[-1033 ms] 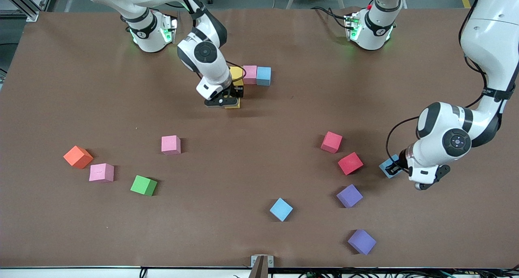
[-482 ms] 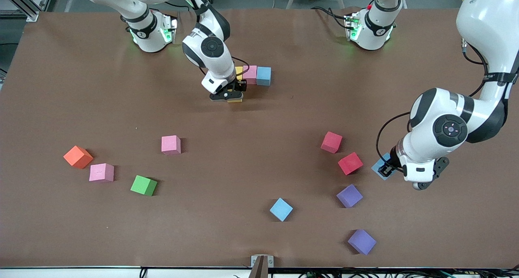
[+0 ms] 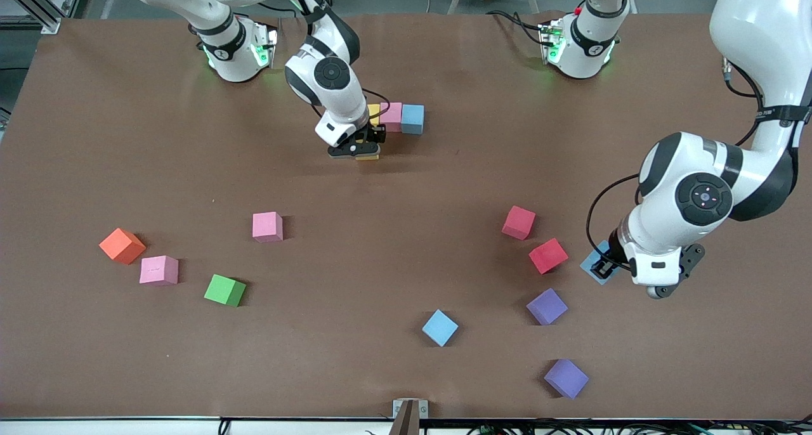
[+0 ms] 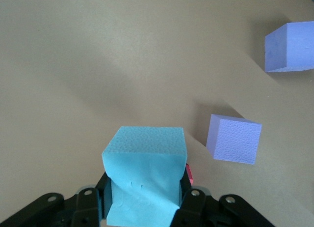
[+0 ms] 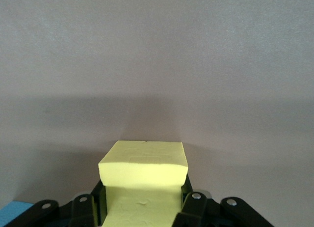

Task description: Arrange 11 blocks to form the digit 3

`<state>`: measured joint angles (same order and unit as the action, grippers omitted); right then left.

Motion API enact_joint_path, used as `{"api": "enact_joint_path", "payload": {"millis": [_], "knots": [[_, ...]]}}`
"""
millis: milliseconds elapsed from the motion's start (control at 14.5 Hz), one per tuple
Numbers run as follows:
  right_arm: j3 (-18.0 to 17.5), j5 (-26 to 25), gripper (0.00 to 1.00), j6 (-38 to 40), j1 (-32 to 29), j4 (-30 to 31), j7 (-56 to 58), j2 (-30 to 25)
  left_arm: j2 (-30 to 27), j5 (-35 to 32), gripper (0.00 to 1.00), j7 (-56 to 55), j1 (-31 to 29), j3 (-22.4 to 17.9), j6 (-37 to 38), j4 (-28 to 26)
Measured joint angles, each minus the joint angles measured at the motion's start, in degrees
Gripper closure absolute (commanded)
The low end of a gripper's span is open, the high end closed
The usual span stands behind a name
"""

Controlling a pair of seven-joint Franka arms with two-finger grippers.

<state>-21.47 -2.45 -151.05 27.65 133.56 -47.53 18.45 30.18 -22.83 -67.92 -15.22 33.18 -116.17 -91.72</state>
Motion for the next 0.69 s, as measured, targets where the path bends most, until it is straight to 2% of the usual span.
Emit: {"api": "enact_joint_path", "payload": {"millis": [413,551,688], "knots": [[0.00,0.00,0.57,-2.28,0.63,1.02,-0.39,-0.09,-5.02,9.84,0.83,0.90,18.27,-18.97,1.59,-0.73],[0.00,0.00,0.57,-2.92,0.64,1.46,-0.41,-0.27,-6.48,13.73,0.83,0.27,23.02,-22.84,2.85,-1.89],[0.00,0.00,0.57,-3.35,0.67,1.76,-0.41,-0.37,-7.55,16.00,0.83,-2.69,26.26,-24.17,4.90,-2.55]]}}
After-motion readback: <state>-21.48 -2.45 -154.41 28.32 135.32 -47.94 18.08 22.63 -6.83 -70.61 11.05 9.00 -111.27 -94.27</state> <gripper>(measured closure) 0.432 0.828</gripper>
